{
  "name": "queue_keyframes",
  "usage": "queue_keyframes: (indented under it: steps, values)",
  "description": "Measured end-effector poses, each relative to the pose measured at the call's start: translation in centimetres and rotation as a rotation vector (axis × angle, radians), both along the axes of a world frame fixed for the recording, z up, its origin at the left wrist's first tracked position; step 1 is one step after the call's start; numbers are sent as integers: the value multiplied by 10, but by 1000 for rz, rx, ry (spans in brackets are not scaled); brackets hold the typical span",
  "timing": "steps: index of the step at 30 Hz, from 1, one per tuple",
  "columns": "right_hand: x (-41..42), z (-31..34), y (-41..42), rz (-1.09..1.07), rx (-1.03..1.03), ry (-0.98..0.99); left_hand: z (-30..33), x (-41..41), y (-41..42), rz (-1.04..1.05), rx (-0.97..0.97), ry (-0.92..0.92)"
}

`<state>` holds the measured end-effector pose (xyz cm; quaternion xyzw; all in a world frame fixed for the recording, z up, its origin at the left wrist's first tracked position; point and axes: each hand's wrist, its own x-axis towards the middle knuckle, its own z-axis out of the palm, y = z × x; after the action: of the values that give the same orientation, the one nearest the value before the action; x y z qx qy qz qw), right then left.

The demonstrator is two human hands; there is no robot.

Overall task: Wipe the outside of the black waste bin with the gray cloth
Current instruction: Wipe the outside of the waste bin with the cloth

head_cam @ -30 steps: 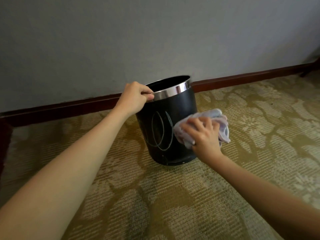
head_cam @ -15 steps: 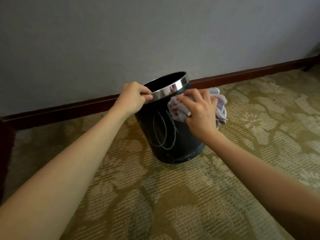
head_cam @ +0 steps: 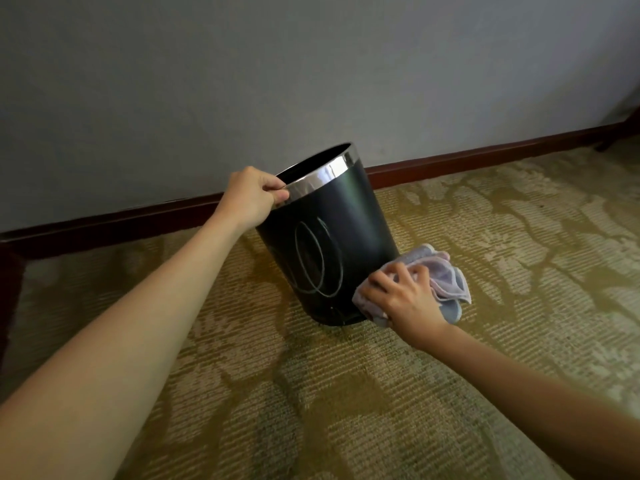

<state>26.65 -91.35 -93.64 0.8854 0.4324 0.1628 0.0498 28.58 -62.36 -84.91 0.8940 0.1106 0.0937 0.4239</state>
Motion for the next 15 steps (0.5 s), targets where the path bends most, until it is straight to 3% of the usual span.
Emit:
queue_keyframes:
  steps: [8, 15]
  values:
    - [32, 78, 86, -74, 391, -31, 1, -4, -2, -14, 46, 21]
    - [21, 40, 66, -11, 250, -153, 0, -9, 5, -25, 28, 30]
